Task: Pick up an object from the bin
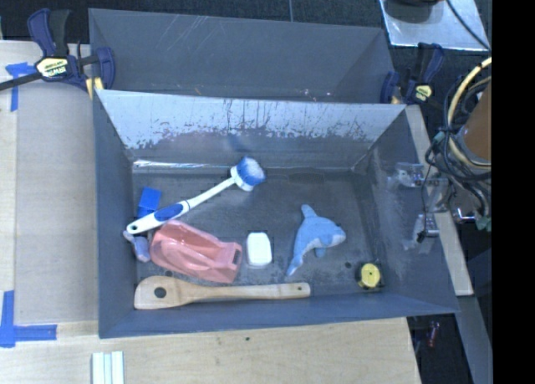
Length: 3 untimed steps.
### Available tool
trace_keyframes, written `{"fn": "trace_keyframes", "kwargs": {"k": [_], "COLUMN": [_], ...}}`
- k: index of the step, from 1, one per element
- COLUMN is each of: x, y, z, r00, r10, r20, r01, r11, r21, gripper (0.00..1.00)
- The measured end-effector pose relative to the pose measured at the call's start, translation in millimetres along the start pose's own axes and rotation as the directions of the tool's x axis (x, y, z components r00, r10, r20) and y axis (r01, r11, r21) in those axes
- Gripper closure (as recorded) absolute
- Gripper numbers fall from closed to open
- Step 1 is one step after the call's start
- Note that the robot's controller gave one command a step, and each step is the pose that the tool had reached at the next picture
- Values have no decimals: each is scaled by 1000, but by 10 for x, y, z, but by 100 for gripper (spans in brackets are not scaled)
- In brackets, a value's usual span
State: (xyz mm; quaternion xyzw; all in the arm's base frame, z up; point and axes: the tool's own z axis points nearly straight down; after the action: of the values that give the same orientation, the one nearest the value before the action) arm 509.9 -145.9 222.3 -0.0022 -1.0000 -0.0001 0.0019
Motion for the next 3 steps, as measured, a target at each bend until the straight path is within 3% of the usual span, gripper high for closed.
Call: {"fn": "trace_keyframes", "kwargs": {"k": [1, 2, 3], "x": [-18, -48, -63], "y": [8, 556, 884], "z": [-39, 933, 645], "r00": [1000, 977, 965], "r10": [-4, -213, -263], "r20": [8, 10, 14], "r01": [4, 213, 263], "r11": [1000, 977, 965], "r21": [1, 4, 8], "gripper": [0, 0, 0]}}
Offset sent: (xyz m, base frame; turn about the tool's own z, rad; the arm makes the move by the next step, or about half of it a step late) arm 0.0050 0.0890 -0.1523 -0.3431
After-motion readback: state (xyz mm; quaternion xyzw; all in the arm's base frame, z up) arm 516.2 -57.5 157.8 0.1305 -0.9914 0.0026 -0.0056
